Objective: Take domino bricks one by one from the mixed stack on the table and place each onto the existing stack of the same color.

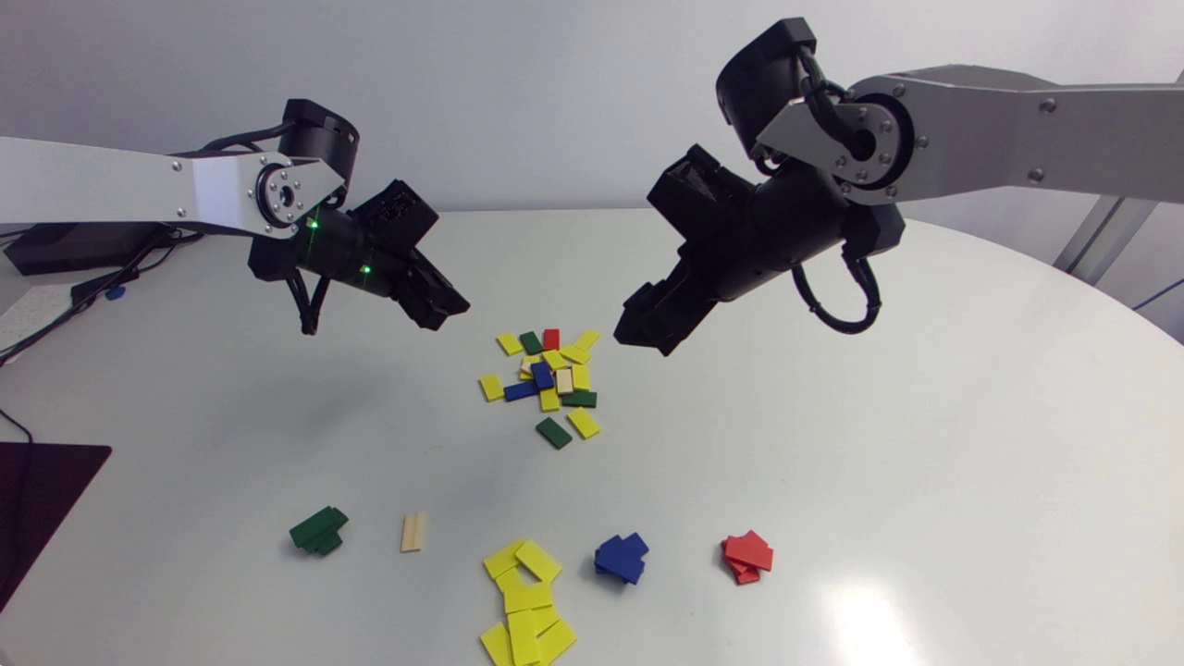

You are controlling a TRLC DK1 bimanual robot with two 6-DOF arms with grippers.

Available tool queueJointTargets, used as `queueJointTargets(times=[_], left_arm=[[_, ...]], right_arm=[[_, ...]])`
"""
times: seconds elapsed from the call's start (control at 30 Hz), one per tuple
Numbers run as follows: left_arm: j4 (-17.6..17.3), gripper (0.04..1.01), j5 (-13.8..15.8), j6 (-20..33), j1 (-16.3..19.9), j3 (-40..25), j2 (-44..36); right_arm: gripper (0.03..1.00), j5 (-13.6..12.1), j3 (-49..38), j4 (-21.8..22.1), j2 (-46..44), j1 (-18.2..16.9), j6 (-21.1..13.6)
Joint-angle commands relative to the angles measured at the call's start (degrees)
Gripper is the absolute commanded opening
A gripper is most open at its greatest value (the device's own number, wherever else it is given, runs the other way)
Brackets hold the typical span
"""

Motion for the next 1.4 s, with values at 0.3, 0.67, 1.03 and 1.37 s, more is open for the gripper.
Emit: queueJointTargets(times=[0.3, 0.67, 1.03, 1.37], left_arm=[[0.0, 1.003, 0.7, 2.3, 1.5, -0.9, 0.6], [0.0, 1.003, 1.3, 5.6, 2.7, -1.1, 2.1], [-5.5, 1.002, 6.5, 15.4, 4.7, -1.6, 5.0], [-11.7, 1.002, 10.6, 23.7, 4.4, 0.4, 11.5]], right_arm=[[0.966, 0.2, -3.1, 0.4, -1.4, 1.0, 1.0], [0.966, 0.2, -3.8, 0.6, -1.6, 1.3, 0.9], [0.966, 0.2, -4.6, 0.4, -1.8, 1.3, 0.8], [0.966, 0.3, -5.7, 0.4, -1.7, 1.2, 0.8]])
